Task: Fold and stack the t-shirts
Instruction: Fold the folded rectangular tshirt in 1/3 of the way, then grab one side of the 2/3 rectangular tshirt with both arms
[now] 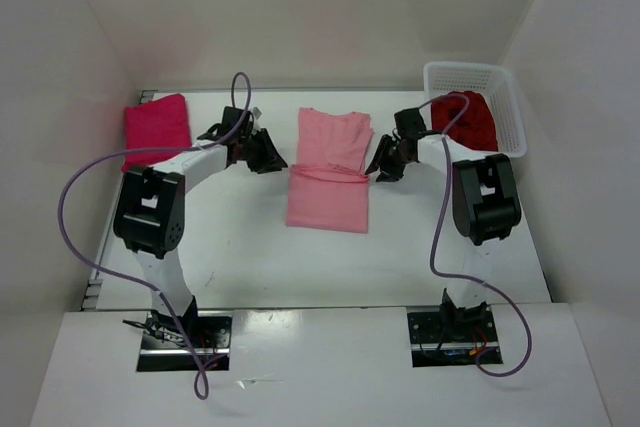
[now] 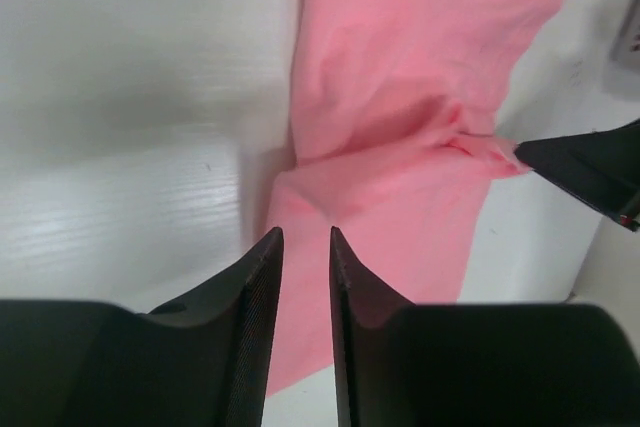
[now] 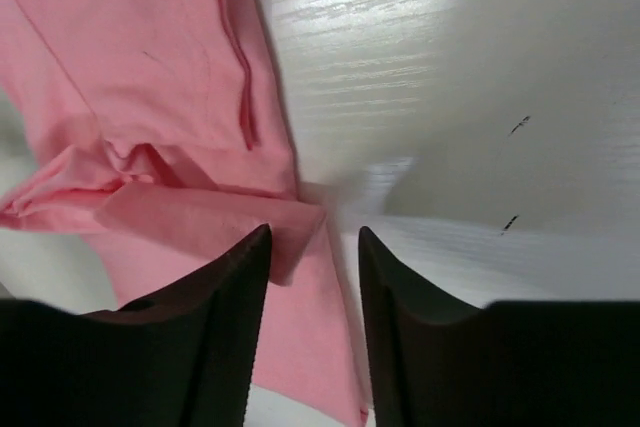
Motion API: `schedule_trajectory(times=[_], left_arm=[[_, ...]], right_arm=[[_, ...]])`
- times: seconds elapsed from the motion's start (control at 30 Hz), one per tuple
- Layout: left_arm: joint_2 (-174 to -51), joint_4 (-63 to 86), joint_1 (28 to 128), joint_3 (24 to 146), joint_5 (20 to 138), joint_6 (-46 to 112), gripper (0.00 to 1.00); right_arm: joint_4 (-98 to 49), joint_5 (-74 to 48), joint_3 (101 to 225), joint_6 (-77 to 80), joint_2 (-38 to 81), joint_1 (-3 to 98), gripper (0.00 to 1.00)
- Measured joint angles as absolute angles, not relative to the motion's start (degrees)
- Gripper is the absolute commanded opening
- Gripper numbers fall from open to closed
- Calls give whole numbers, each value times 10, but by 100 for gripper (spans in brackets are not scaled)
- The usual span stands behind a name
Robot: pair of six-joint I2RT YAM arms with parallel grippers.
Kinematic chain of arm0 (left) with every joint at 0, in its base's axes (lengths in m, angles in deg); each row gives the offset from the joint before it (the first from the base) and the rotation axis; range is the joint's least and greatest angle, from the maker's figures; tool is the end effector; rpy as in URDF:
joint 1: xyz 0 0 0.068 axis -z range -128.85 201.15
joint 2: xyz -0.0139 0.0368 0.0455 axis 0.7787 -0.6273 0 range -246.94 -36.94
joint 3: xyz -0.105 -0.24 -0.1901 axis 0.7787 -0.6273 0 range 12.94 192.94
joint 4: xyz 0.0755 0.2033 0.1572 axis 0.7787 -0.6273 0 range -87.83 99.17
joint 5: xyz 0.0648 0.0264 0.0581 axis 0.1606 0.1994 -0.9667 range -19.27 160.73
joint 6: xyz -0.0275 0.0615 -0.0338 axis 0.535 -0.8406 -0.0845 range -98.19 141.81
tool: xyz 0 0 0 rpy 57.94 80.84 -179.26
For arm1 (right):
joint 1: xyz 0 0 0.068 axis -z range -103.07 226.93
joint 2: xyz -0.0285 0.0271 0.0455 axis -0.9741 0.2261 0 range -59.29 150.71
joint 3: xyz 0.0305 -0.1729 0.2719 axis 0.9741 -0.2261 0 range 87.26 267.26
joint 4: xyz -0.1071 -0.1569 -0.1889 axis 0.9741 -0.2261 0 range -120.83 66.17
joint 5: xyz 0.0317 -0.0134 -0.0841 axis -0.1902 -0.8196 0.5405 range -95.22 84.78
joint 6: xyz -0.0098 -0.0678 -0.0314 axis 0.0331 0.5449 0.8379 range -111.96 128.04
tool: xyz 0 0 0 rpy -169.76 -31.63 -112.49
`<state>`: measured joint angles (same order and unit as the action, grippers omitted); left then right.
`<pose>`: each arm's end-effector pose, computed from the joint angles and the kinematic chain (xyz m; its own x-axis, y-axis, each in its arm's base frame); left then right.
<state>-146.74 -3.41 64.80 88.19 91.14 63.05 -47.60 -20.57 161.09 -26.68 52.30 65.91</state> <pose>0.4411 -0.1300 0.2197 -0.8333 -0.4332 -0.3433 -0.1296 0.7568 -0.6407 0.4254 0.1000 0.1819 -0.8847 0.3873 -0.2593 0.2381 0.8538 0.4629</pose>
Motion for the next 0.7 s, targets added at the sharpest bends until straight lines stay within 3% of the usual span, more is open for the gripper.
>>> schedule_trajectory(times=[0.07, 0.17, 0.23, 0.37, 0.53, 0.7], left_arm=[[-1433, -23, 644, 860, 914, 642, 33], [-1361, 5, 655, 811, 917, 659, 31], [-1324, 28, 684, 775, 921, 670, 29], [-1320, 72, 739, 704, 936, 686, 29], [-1358, 53, 735, 651, 922, 684, 29], [-1333, 72, 729, 592, 914, 685, 35]], right_arm=[[-478, -201, 1612, -265, 508, 660, 48], [-481, -195, 1608, -260, 453, 656, 11], [-477, -191, 1608, -259, 417, 645, 1], [-470, -198, 1608, -259, 404, 585, 0], [-470, -216, 1601, -263, 455, 513, 1], [-452, -219, 1500, -284, 420, 499, 3]])
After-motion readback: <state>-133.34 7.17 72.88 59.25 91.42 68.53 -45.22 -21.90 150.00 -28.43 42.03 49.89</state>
